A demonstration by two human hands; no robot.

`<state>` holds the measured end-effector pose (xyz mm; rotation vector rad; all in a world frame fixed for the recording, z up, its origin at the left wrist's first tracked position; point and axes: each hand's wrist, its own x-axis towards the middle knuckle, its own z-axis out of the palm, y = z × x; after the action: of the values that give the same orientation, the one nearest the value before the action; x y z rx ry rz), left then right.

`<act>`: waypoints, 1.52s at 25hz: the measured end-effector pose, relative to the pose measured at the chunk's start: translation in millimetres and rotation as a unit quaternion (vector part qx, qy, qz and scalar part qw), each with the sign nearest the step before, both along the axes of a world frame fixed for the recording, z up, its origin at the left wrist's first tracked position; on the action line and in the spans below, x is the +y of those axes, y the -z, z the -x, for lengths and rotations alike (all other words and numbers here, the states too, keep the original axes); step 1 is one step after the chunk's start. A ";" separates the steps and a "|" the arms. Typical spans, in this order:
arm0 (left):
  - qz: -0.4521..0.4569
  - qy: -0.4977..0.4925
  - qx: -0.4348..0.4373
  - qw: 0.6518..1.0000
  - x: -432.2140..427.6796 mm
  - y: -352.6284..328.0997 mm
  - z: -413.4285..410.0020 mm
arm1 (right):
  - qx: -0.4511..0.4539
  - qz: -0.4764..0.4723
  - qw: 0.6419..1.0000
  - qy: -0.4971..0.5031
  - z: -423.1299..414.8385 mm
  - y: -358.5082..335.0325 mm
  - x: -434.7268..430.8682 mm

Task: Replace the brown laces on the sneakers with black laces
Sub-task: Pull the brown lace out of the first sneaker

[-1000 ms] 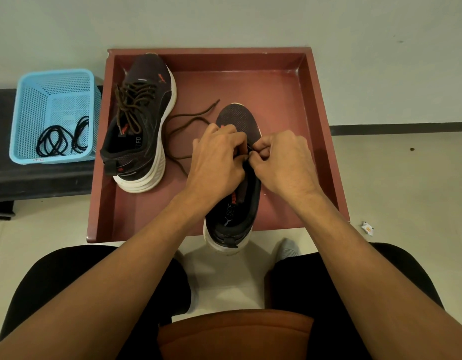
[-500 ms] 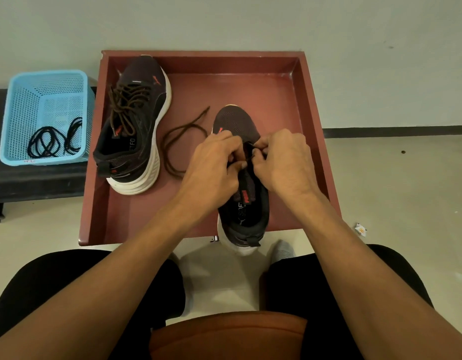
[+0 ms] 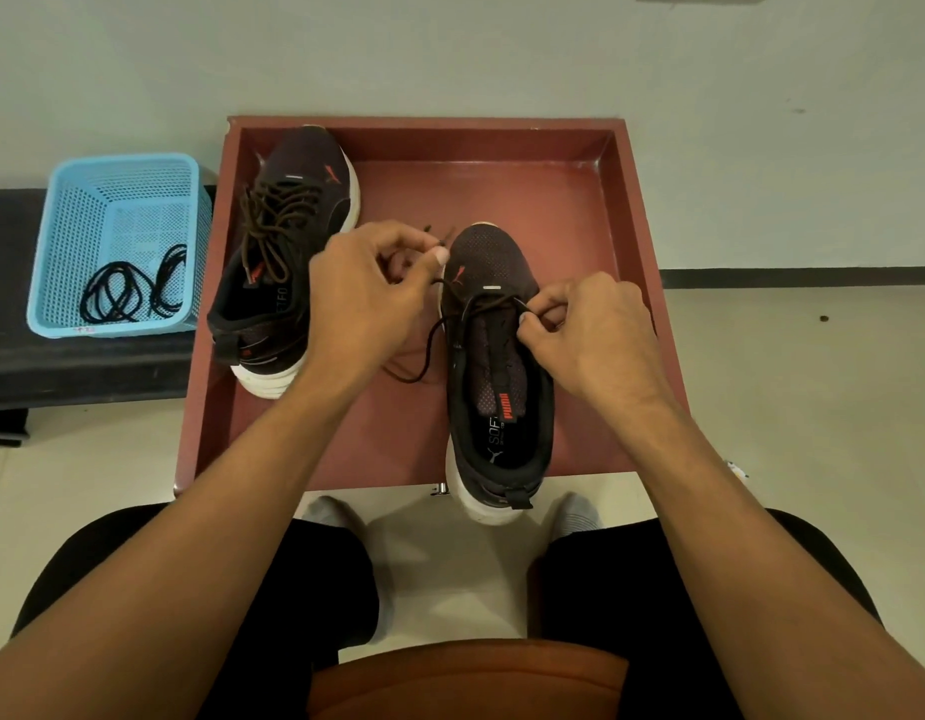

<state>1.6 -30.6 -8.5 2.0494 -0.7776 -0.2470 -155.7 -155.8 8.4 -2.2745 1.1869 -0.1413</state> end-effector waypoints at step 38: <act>-0.139 0.053 0.158 0.976 3.0 11.9 3.8 | -0.105 0.047 0.993 -0.007 0.5 7.9 -27.0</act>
<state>-2.2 -27.6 -20.4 2.1552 -0.6811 -0.7610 -156.2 -182.8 0.5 -2.2823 1.0736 -0.4278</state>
